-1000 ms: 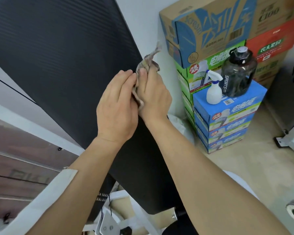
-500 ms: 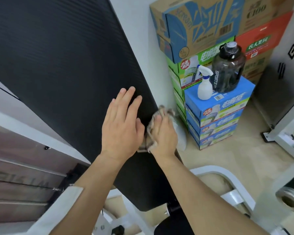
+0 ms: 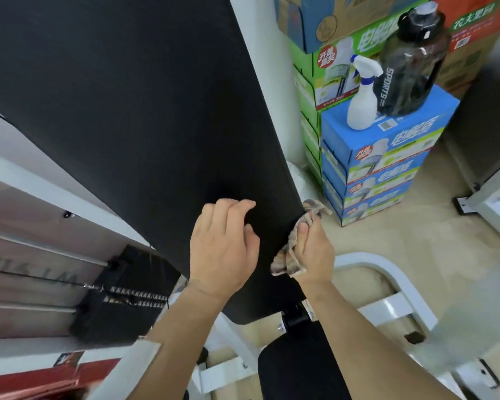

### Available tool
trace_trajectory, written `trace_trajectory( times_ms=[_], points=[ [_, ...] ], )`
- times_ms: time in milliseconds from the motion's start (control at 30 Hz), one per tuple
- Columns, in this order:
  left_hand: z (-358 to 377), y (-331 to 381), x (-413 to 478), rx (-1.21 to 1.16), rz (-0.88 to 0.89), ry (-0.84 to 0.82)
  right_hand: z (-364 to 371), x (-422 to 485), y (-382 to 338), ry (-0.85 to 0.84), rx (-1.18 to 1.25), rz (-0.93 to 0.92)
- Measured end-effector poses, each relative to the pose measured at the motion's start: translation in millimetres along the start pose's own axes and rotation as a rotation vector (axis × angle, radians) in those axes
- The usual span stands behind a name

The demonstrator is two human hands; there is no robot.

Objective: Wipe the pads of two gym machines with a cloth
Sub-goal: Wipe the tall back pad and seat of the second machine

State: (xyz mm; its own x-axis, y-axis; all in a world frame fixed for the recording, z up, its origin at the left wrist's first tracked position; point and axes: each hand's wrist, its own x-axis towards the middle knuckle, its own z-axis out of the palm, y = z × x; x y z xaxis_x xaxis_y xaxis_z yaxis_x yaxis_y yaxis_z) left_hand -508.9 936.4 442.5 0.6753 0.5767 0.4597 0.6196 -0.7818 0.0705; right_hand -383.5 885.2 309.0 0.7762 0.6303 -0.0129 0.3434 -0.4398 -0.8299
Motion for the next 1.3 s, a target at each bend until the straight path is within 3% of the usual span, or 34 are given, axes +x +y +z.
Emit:
trace_trajectory(
  times_ms=[133, 233, 400, 500, 800, 1000, 1167, 1300],
  points=[
    [27, 6, -33, -0.057, -0.053, -0.063, 10, -12, 38, -0.109, 0.026, 0.142],
    [25, 1, -48, -0.085, -0.098, -0.063, 3, -2, 14, -0.062, 0.079, 0.164],
    [3, -15, -44, -0.096, -0.147, -0.006, -31, 42, -100, 0.173, 0.194, -0.173],
    [0, -18, -44, -0.129, -0.202, 0.04, -37, 50, -129, 0.304, 0.2, -0.352],
    [64, 0, -116, -0.226, -0.42, 0.009, 20, -5, 43, 0.102, 0.059, -0.262],
    [105, 7, -166, -0.243, -0.594, 0.024, 43, -15, 92, 0.066, 0.071, -0.223],
    [117, 18, -192, -0.283, -0.73, 0.06, 47, -24, 94, 0.159, -0.036, -0.365],
    [102, 14, -175, -0.377, -0.712, 0.123, 44, -5, 31, 0.342, -0.258, -0.589]
  ],
)
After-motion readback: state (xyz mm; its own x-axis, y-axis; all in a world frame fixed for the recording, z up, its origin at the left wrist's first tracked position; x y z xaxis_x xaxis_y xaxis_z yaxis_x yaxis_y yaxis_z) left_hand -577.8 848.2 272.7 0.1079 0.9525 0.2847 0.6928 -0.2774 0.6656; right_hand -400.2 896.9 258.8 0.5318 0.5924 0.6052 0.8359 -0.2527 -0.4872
